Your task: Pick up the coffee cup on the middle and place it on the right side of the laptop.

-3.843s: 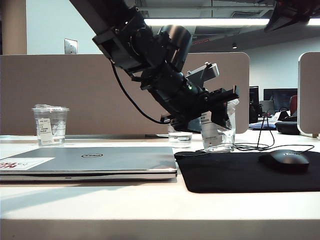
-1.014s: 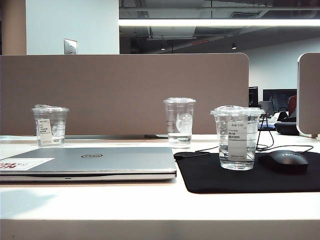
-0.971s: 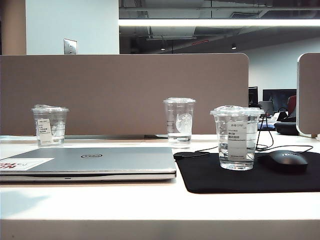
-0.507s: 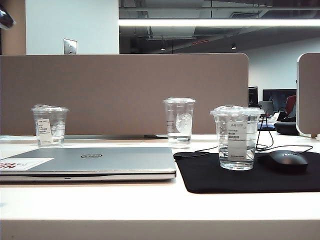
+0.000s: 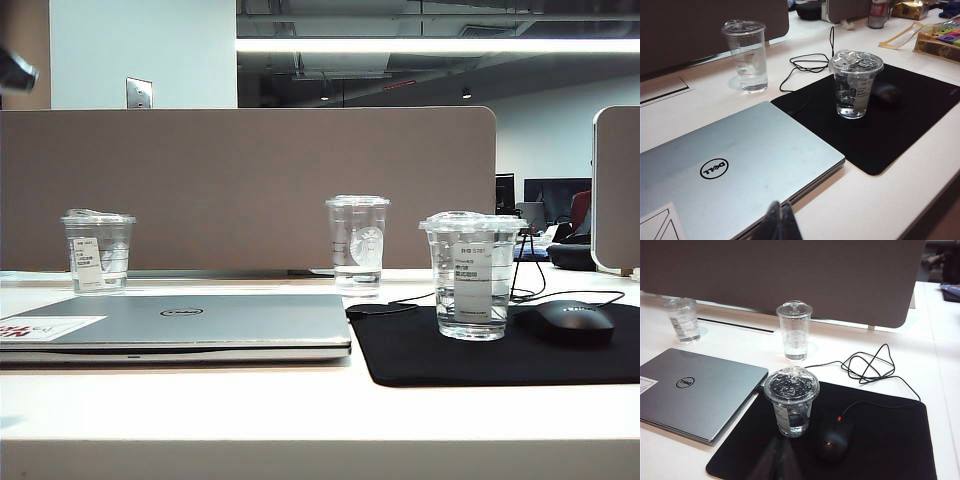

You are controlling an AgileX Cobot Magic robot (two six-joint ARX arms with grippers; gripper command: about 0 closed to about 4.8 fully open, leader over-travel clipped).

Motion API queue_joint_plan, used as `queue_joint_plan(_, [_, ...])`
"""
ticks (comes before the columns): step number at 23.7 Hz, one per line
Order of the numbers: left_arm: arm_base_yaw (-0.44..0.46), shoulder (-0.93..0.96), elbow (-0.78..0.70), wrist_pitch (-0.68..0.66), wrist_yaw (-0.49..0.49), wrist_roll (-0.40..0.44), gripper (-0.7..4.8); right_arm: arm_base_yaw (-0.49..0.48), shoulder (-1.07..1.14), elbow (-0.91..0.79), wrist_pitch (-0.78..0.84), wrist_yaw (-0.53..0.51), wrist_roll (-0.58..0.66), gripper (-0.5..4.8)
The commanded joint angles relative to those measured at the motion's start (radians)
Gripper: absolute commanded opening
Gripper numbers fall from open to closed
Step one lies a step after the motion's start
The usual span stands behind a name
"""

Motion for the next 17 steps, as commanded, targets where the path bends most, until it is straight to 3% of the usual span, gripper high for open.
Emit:
queue_joint_plan(1, [0.004,-0.126,-0.074,0.010,0.001,-0.039,-0.06,0.000,-0.005,-0.043,0.049,-0.008,0.002,-0.05])
queue_joint_plan(8, [0.061,-0.136,-0.136,0.115,-0.014,-0.050,-0.06,0.000,-0.040,-0.110,0.097,-0.003,-0.001,-0.05])
queue_joint_plan(14, [0.191,-0.135,-0.228,0.252,-0.065,-0.126,-0.06,-0.002,-0.056,-0.214,0.228,0.006,0.000,-0.05])
queue_joint_plan(17, [0.275,-0.136,-0.228,0.246,-0.027,-0.064,-0.06,-0.001,-0.055,-0.317,0.355,0.062,0.005,-0.05])
